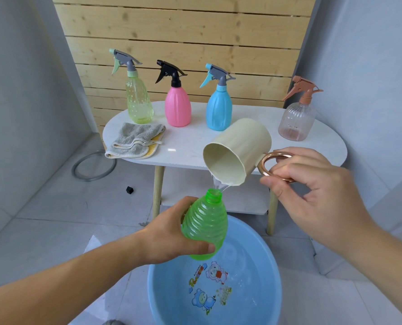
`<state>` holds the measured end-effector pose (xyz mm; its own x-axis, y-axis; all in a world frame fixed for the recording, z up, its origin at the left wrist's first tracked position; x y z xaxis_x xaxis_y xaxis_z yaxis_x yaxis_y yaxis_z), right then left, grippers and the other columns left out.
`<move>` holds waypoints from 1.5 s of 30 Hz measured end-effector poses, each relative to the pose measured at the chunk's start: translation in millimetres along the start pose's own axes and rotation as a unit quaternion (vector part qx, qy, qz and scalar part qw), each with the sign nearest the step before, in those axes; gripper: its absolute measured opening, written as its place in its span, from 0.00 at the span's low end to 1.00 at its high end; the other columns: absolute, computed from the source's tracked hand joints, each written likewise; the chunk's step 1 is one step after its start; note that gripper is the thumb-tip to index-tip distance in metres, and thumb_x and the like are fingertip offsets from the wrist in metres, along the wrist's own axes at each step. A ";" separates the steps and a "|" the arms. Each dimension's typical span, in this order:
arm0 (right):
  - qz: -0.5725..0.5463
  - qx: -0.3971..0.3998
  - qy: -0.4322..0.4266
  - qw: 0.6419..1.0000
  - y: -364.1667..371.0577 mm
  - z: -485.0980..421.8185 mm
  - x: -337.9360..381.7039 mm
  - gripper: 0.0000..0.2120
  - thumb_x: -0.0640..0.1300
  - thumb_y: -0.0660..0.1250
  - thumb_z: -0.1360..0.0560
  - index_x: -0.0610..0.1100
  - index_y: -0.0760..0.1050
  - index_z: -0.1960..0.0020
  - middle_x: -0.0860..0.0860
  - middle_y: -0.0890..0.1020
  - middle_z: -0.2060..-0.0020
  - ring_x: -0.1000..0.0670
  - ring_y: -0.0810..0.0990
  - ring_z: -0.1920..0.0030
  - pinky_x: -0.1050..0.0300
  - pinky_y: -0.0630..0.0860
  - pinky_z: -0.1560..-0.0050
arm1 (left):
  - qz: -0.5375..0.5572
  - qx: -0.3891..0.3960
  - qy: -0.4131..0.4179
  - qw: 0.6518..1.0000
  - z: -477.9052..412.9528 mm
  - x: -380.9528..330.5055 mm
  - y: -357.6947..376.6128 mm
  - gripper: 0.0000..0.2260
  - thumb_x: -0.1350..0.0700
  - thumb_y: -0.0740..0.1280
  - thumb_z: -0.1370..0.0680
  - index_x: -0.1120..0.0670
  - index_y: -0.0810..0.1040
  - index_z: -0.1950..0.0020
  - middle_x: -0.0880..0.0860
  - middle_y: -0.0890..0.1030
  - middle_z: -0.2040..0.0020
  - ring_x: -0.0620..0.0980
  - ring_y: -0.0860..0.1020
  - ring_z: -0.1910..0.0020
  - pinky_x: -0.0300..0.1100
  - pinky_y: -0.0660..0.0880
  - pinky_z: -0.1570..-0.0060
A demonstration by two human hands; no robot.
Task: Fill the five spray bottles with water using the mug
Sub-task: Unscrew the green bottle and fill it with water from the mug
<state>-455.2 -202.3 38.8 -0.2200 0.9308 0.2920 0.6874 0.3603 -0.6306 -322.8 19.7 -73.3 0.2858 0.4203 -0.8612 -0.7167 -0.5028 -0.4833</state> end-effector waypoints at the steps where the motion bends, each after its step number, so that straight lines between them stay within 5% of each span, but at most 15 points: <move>1: 0.008 -0.004 -0.010 1.000 0.3 0.0 0.1 0.12 0.47 0.68 0.24 0.42 0.81 0.63 0.54 0.82 0.63 0.48 0.80 0.45 0.60 0.74 0.46 | -0.001 0.000 -0.001 1.000 -0.1 0.0 0.0 0.37 0.41 0.82 0.39 0.41 0.73 0.32 0.44 0.83 0.41 0.43 0.81 0.38 0.50 0.78 0.35; 15: 0.049 0.001 -0.119 0.992 8.6 3.7 -0.1 0.11 0.42 0.70 0.23 0.37 0.81 0.62 0.48 0.84 0.61 0.41 0.79 0.43 0.53 0.73 0.38 | 0.006 -0.004 -0.009 1.000 0.0 -0.2 -0.9 0.38 0.40 0.82 0.40 0.41 0.73 0.32 0.45 0.83 0.41 0.44 0.81 0.39 0.50 0.78 0.34; 18: -0.048 0.010 0.047 0.998 11.7 5.2 0.7 0.13 0.49 0.67 0.23 0.42 0.82 0.61 0.57 0.84 0.61 0.54 0.80 0.46 0.65 0.73 0.43 | 0.008 -0.008 -0.010 1.000 1.4 -1.3 -2.0 0.37 0.39 0.81 0.40 0.40 0.73 0.33 0.45 0.83 0.42 0.43 0.81 0.40 0.47 0.78 0.35; 20: -0.158 0.040 0.212 0.963 18.2 7.7 -6.3 0.13 0.51 0.67 0.23 0.45 0.84 0.60 0.60 0.84 0.65 0.59 0.81 0.56 0.69 0.74 0.53 | 0.010 -0.013 -0.010 1.000 1.6 -0.9 -3.2 0.37 0.39 0.81 0.41 0.40 0.73 0.34 0.44 0.83 0.43 0.42 0.81 0.41 0.45 0.78 0.37; 23: -0.195 0.108 0.346 0.911 42.1 22.6 -33.2 0.16 0.57 0.66 0.23 0.49 0.84 0.62 0.47 0.86 0.65 0.47 0.83 0.61 0.50 0.79 0.53 | 0.015 -0.017 -0.013 1.000 3.4 -1.7 -3.8 0.37 0.40 0.80 0.42 0.40 0.73 0.35 0.44 0.83 0.44 0.41 0.81 0.42 0.43 0.78 0.38; 25: -0.221 0.119 0.407 0.878 62.9 36.3 -51.6 0.18 0.56 0.66 0.22 0.47 0.84 0.63 0.45 0.86 0.62 0.45 0.85 0.55 0.47 0.79 0.46 | 0.014 -0.017 -0.016 1.000 3.2 -0.2 -3.8 0.37 0.40 0.81 0.42 0.40 0.73 0.35 0.44 0.84 0.43 0.42 0.81 0.41 0.46 0.78 0.36; 27: -0.244 0.136 0.458 0.844 86.3 54.6 -66.1 0.18 0.52 0.67 0.21 0.43 0.84 0.64 0.47 0.87 0.62 0.48 0.85 0.57 0.56 0.77 0.50 | 0.008 -0.011 -0.019 1.000 3.8 2.3 -2.6 0.37 0.40 0.81 0.42 0.38 0.73 0.35 0.44 0.83 0.42 0.43 0.81 0.39 0.50 0.77 0.34; 30: -0.244 0.205 0.510 0.799 124.7 90.6 -88.4 0.20 0.51 0.66 0.21 0.37 0.84 0.62 0.42 0.86 0.59 0.48 0.81 0.60 0.55 0.78 0.51 | 0.002 -0.002 -0.027 1.000 4.2 9.3 1.3 0.36 0.39 0.82 0.41 0.37 0.72 0.35 0.44 0.83 0.41 0.43 0.80 0.37 0.53 0.76 0.32; 35: -0.228 0.286 0.553 0.749 187.3 138.7 -123.5 0.20 0.52 0.68 0.22 0.40 0.81 0.67 0.46 0.85 0.65 0.50 0.80 0.59 0.49 0.80 0.43 | 0.011 0.029 -0.024 0.999 1.3 17.3 12.0 0.36 0.43 0.83 0.38 0.39 0.72 0.33 0.43 0.82 0.40 0.43 0.80 0.36 0.52 0.77 0.33; 37: -0.197 0.300 0.534 0.765 208.2 149.9 -132.8 0.20 0.52 0.68 0.22 0.40 0.81 0.67 0.48 0.82 0.70 0.51 0.77 0.65 0.52 0.79 0.54 | 0.017 0.038 -0.024 0.999 0.1 21.6 17.5 0.36 0.44 0.83 0.38 0.37 0.72 0.33 0.41 0.82 0.41 0.42 0.80 0.36 0.53 0.78 0.34; 40: -0.124 0.332 0.467 0.810 234.6 168.3 -142.1 0.23 0.54 0.68 0.23 0.36 0.80 0.66 0.51 0.69 0.79 0.53 0.66 0.77 0.60 0.63 0.73 | 0.012 0.045 -0.034 0.998 -4.1 32.7 23.9 0.38 0.45 0.83 0.39 0.38 0.71 0.32 0.40 0.81 0.39 0.42 0.79 0.35 0.54 0.79 0.35; 42: -0.098 0.345 0.424 0.831 247.2 183.6 -147.3 0.24 0.54 0.69 0.24 0.35 0.75 0.66 0.49 0.67 0.78 0.52 0.63 0.75 0.61 0.58 0.75 | 0.008 0.045 -0.035 0.998 -6.2 37.3 24.6 0.38 0.44 0.83 0.40 0.37 0.71 0.33 0.41 0.81 0.38 0.42 0.80 0.36 0.52 0.79 0.35; 45: -0.073 0.384 0.326 0.861 266.0 202.5 -159.2 0.22 0.55 0.70 0.24 0.39 0.75 0.68 0.49 0.70 0.76 0.51 0.65 0.72 0.56 0.64 0.70 | 0.015 0.043 -0.047 0.998 -11.3 48.8 22.9 0.36 0.45 0.83 0.40 0.34 0.72 0.36 0.43 0.81 0.39 0.45 0.80 0.36 0.50 0.80 0.36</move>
<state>-377.5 -242.1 -321.1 0.3428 0.7295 0.5919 -0.0302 0.6383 -0.7692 -318.0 20.2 -128.2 0.2044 0.4774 -0.8546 -0.7772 -0.4517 -0.4382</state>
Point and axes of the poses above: each hand's wrist, its own z-axis away from the middle knuckle, its own y-axis out of the palm, x = y × z, the point moved 2 cm from there along -z, towards the middle knuckle
